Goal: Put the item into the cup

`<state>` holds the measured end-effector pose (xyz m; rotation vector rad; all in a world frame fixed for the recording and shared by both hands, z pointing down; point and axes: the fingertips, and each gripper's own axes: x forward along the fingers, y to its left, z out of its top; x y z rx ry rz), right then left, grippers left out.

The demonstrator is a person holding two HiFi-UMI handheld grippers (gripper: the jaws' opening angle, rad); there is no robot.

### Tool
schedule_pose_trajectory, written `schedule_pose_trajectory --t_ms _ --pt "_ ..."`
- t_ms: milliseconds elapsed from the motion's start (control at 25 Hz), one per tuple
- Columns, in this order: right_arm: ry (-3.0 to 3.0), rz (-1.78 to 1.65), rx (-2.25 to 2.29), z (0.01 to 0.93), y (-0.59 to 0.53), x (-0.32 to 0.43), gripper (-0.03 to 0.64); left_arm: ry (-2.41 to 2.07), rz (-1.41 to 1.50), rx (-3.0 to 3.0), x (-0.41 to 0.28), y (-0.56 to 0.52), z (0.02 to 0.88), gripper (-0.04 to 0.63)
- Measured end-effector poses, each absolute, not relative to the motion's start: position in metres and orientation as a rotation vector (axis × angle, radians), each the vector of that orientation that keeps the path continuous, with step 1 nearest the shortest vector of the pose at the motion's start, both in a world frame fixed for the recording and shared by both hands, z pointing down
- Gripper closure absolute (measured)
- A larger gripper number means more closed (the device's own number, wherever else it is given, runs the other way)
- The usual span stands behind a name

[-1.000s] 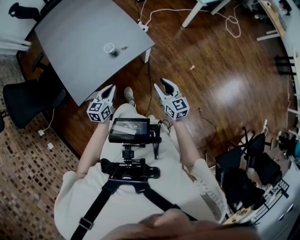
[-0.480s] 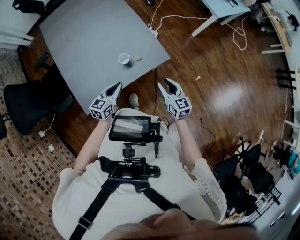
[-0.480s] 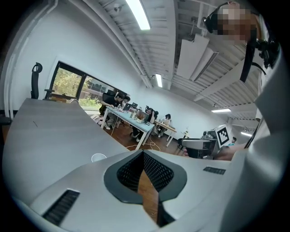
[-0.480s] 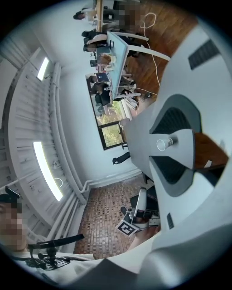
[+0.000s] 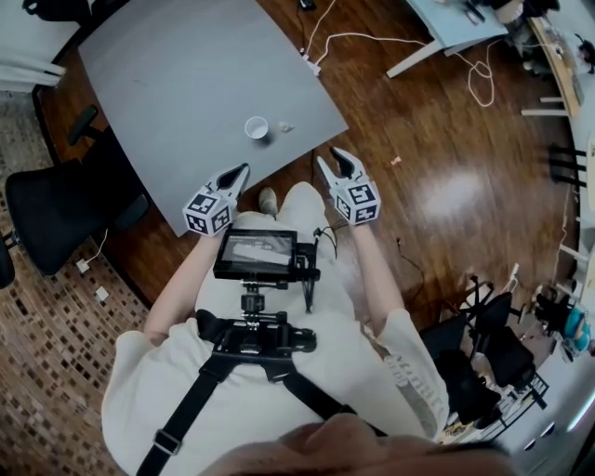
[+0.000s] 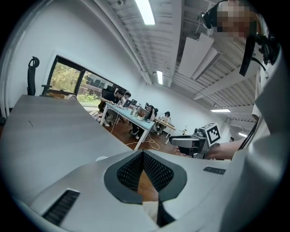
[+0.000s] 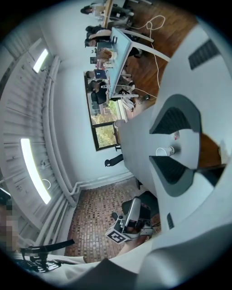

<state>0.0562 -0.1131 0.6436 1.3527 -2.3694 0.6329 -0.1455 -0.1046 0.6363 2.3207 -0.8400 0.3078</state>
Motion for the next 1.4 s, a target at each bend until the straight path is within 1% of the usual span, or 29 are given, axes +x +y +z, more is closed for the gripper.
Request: schedule_pose_trajectory --t_ms 280,480,960,1400 --pt "-2.347 0.617 1.214 0.67 -0.147 0.046 0.454 -0.913 0.308 2.27 -0.144 -0.114 0.637 0.601" --pt "-2.32 0.606 1.009 0.718 -0.184 0.039 0.456 -1.013 0.321 2.215 -0.13 -0.139 0.64 0.6" --pt "-2.223 0.549 0.573 0.822 -0.219 0.003 0.455 -1.239 0.291 2.056 -0.132 -0.161 0.648 0.601" --pt "-2.117 0.516 0.384 0.899 -0.213 -0.041 0.454 -1.347 0.237 1.94 -0.164 -0.15 0.664 0.601"
